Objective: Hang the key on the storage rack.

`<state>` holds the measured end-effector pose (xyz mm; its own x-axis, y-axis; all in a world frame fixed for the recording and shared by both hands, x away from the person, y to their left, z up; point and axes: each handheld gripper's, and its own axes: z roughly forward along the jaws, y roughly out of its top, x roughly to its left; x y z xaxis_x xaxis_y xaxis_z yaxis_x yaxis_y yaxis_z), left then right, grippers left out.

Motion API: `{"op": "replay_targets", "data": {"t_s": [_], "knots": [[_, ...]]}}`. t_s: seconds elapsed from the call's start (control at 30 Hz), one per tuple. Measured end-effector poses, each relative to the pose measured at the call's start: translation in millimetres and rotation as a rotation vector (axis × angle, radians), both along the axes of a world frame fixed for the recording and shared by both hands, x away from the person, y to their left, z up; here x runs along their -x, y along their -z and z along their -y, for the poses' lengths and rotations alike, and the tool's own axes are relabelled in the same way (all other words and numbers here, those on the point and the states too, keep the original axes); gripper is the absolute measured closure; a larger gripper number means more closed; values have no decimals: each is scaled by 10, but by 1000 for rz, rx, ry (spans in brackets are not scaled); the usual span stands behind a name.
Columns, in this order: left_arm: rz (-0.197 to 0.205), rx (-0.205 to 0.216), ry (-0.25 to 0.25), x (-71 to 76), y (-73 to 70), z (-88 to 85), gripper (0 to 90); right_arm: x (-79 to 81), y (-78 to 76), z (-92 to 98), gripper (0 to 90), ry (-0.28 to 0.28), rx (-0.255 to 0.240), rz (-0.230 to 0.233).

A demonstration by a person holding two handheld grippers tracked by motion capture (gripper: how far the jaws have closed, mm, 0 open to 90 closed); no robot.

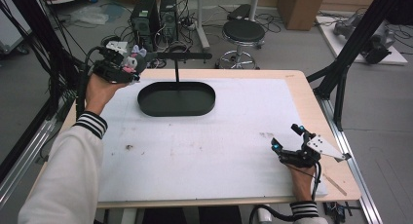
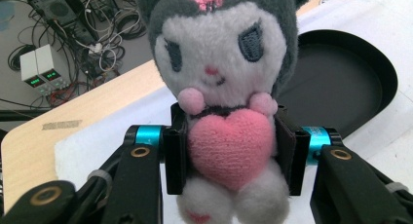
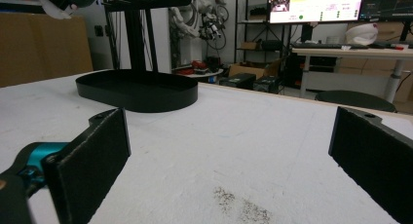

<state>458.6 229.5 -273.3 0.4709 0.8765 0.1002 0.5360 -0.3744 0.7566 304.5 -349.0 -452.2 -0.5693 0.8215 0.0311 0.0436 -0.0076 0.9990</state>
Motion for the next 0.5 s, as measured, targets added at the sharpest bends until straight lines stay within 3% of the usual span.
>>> {"op": "replay_targets", "data": {"t_s": [0.5], "knots": [[21, 33, -30, -104, 4, -2, 570, 0, 0, 2, 5, -1, 2, -1]]}}
